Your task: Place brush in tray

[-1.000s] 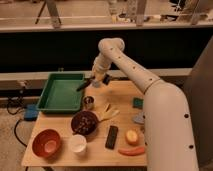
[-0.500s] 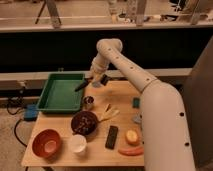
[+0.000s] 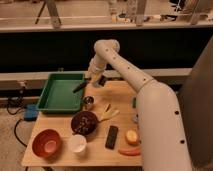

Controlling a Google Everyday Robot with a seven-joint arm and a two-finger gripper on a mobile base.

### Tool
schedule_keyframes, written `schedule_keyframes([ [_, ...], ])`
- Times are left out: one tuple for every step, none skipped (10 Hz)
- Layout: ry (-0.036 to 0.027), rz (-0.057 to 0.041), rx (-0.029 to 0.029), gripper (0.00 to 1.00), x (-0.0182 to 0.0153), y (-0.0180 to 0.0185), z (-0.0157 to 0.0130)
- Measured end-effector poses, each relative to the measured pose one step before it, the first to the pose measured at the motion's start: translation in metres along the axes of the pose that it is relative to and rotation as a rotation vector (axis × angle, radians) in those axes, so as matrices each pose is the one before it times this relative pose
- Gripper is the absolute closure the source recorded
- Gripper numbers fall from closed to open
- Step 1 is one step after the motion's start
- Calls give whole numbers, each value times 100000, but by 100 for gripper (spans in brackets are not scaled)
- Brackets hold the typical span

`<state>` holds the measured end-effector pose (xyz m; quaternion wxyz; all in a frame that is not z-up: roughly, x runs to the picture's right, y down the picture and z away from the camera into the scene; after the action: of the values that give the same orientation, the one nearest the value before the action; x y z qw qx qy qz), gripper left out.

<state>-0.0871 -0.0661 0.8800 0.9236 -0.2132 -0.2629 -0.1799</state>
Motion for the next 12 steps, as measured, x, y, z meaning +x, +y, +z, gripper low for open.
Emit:
schedule_keyframes([
  [-12, -296, 91, 96, -5, -34, 117],
  [-529, -2171, 2129, 96, -378, -140, 13],
  [-567, -3587, 5428, 96, -894, -640, -315],
  [-382, -2930, 4556, 96, -836, -602, -199],
  [-717, -5213, 6521, 96, -1687, -1234, -130],
  [-1091, -4299, 4245, 96, -1337, -952, 138],
  [-1319, -3686, 2769, 96, -1105, -738, 230],
  [-2063, -4781, 2771, 96, -1280, -853, 588],
  [-2384, -5580, 1525, 96, -1389, -734, 1108],
  [-1393, -4678, 5, 96, -1061, -559, 1039],
  [-1215, -6326, -1884, 96, -1300, -584, 1606],
  [-942, -4350, -2237, 96, -850, -213, 1343],
])
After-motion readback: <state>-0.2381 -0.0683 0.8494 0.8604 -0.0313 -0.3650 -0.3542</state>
